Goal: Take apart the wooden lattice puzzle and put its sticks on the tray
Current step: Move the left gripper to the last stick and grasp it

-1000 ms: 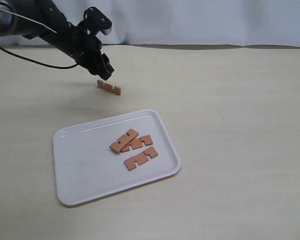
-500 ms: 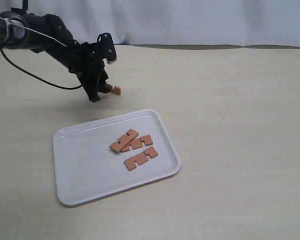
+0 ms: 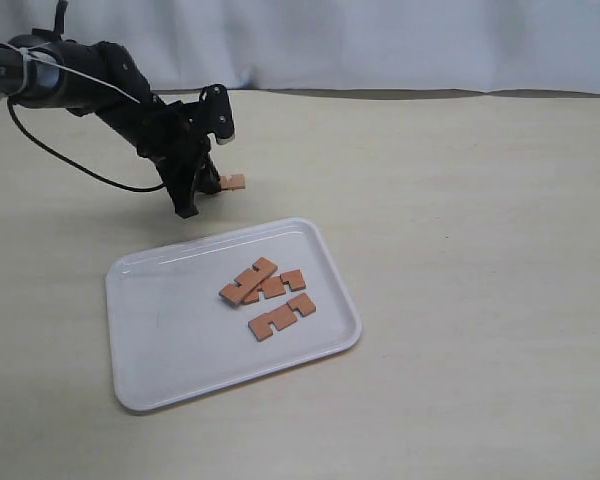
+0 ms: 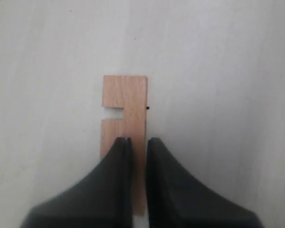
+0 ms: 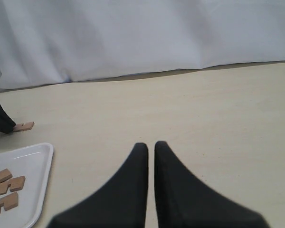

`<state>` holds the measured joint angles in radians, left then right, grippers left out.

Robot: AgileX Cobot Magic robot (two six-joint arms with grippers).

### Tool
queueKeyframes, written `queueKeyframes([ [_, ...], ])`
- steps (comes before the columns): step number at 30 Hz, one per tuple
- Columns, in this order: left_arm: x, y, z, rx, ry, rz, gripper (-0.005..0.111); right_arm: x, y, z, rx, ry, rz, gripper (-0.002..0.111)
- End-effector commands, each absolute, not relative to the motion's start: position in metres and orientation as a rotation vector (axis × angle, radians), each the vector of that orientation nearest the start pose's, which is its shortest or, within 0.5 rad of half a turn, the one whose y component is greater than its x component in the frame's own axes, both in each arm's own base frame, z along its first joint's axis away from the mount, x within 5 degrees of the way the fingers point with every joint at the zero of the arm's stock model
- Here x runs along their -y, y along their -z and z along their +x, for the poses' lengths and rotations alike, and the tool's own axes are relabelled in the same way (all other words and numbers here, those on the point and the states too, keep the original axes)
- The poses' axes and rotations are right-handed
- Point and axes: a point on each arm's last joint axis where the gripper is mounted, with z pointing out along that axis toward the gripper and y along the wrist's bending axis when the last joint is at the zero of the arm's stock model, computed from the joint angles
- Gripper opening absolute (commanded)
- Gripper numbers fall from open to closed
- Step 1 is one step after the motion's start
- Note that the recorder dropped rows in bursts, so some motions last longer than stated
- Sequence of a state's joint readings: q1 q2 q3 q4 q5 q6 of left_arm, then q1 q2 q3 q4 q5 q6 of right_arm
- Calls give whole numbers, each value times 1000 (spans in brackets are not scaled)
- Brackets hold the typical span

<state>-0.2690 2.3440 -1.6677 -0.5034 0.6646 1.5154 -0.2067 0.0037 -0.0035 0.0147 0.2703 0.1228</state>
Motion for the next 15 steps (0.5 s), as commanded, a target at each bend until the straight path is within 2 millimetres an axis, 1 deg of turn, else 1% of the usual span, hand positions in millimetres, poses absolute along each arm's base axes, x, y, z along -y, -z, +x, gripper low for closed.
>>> queueKeyframes([
  [1, 154, -96, 448, -2034, 229, 1787, 0, 11, -190, 54, -1719, 48, 294, 5],
  [5, 154, -106, 446, -2024, 245, 1798, 0, 11, -190, 54, -1719, 48, 294, 5],
  [10, 155, -134, 446, -1988, 217, 1769, 0, 11, -190, 54, -1719, 48, 294, 5],
  [11, 155, -138, 447, -2001, 210, 1726, 0, 11, -190, 54, -1719, 48, 294, 5],
  [13, 155, -144, 451, -2076, 213, 1558, 0, 11, -190, 54, -1719, 48, 294, 5],
  [15, 155, -145, 454, -2149, 219, 1421, 2, 11, -190, 54, -1719, 48, 294, 5],
])
